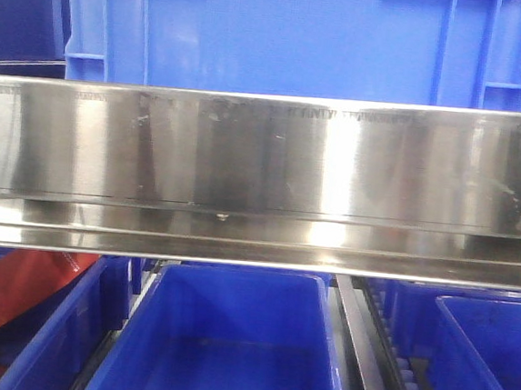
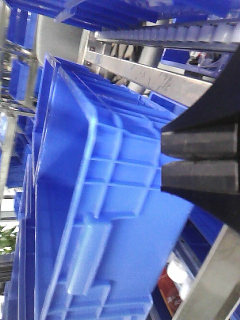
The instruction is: Place cylindrical capacitor in blue bin on shelf
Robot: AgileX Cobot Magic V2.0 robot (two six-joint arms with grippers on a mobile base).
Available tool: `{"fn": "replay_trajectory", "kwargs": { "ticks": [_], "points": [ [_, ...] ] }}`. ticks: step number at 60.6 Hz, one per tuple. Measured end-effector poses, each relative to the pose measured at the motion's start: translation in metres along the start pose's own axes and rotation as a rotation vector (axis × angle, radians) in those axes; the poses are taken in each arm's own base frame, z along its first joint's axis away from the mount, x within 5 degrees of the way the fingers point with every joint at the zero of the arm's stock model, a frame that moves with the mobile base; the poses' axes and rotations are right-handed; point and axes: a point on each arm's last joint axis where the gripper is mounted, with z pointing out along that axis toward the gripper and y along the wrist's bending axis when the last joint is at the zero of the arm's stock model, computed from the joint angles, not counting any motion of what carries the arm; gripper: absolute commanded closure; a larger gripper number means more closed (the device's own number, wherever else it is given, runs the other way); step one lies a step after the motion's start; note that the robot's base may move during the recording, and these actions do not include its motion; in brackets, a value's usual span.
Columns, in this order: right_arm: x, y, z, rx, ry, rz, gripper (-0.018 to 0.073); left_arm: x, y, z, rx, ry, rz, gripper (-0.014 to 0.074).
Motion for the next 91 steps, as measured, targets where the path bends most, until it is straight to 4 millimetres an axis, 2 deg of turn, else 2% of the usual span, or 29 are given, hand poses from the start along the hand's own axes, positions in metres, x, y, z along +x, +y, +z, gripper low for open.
{"fn": "replay_trajectory", "kwargs": {
  "ticks": [9, 51, 60, 66, 75, 82, 91],
  "points": [
    [0.010, 0.000, -0.009, 0.003, -0.041, -0.001, 0.0721, 0.001, 0.000, 0.001, 0.001, -0.001, 0.000, 0.0707],
    [0.010, 0.000, -0.010, 0.005, -0.053, -0.001, 0.0721, 0.001, 0.000, 0.001, 0.001, -0.004, 0.001, 0.0707],
    [0.010, 0.000, -0.010, 0.005, -0.053, -0.001, 0.0721, 0.009, 0.002, 0.003, -0.024, -0.020, -0.008, 0.0707],
    [0.010, 0.000, -0.010, 0.005, -0.053, -0.001, 0.0721, 0.023, 0.006, 0.003, -0.074, -0.090, -0.027, 0.0707],
    [0.010, 0.000, -0.010, 0.005, -0.053, 0.001, 0.0721, 0.060, 0.013, 0.001, -0.172, -0.195, -0.034, 0.0707],
    [0.010, 0.000, -0.010, 0.005, -0.053, 0.001, 0.0721, 0.101, 0.015, 0.005, -0.244, -0.248, -0.059, 0.0707],
    [0.010, 0.000, -0.010, 0.005, -0.053, 0.001, 0.0721, 0.145, 0.017, 0.010, -0.303, -0.274, -0.071, 0.0707]
  ]
}}
